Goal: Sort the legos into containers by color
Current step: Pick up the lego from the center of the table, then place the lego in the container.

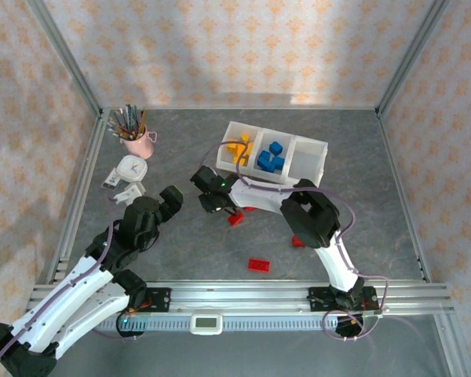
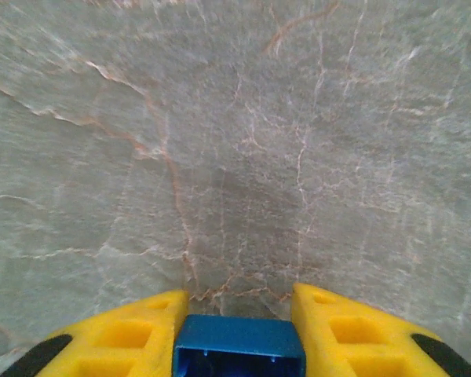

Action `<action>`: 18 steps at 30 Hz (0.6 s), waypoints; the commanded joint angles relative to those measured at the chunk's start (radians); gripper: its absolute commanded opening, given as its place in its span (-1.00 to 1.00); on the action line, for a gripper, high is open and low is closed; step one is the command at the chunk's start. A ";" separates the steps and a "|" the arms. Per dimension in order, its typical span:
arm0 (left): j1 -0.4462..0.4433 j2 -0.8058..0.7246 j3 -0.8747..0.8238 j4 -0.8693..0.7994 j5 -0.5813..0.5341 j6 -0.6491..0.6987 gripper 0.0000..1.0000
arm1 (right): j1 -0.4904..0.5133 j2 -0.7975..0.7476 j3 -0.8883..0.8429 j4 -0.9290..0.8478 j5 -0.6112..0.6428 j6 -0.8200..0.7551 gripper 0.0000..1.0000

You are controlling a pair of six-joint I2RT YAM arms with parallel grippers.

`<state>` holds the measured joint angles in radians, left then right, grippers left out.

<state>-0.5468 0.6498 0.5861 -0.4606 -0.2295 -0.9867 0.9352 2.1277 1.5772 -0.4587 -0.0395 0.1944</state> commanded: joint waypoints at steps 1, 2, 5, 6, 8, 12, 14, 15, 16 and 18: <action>0.011 0.046 0.076 0.021 0.011 0.061 0.98 | -0.034 -0.141 0.007 -0.011 -0.014 -0.002 -0.32; 0.011 0.066 0.092 0.023 0.014 0.072 0.98 | -0.047 -0.159 0.003 -0.012 -0.013 -0.001 -0.32; 0.011 0.135 0.152 0.047 0.031 0.106 0.98 | -0.103 -0.215 -0.021 -0.012 -0.008 0.002 -0.31; 0.011 0.165 0.174 0.058 0.039 0.118 0.98 | -0.127 -0.231 -0.025 -0.014 -0.007 -0.001 -0.31; 0.011 0.221 0.212 0.081 0.060 0.140 0.98 | -0.178 -0.252 -0.029 -0.015 0.003 -0.003 -0.31; 0.011 0.338 0.259 0.170 0.144 0.192 0.98 | -0.288 -0.252 -0.021 -0.013 0.037 -0.004 -0.30; 0.011 0.381 0.267 0.227 0.182 0.217 0.99 | -0.330 -0.236 -0.016 0.000 0.075 -0.009 -0.30; 0.011 0.400 0.267 0.257 0.192 0.223 0.98 | -0.356 -0.223 -0.013 0.009 0.091 -0.009 -0.30; 0.011 0.422 0.270 0.283 0.198 0.227 0.98 | -0.384 -0.201 0.005 0.005 0.092 -0.010 -0.30; 0.011 0.466 0.279 0.329 0.218 0.238 0.98 | -0.428 -0.159 0.047 -0.006 0.094 -0.014 -0.30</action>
<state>-0.5411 1.0798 0.8318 -0.2401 -0.0650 -0.8001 0.5407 1.9144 1.5818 -0.4538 0.0032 0.1940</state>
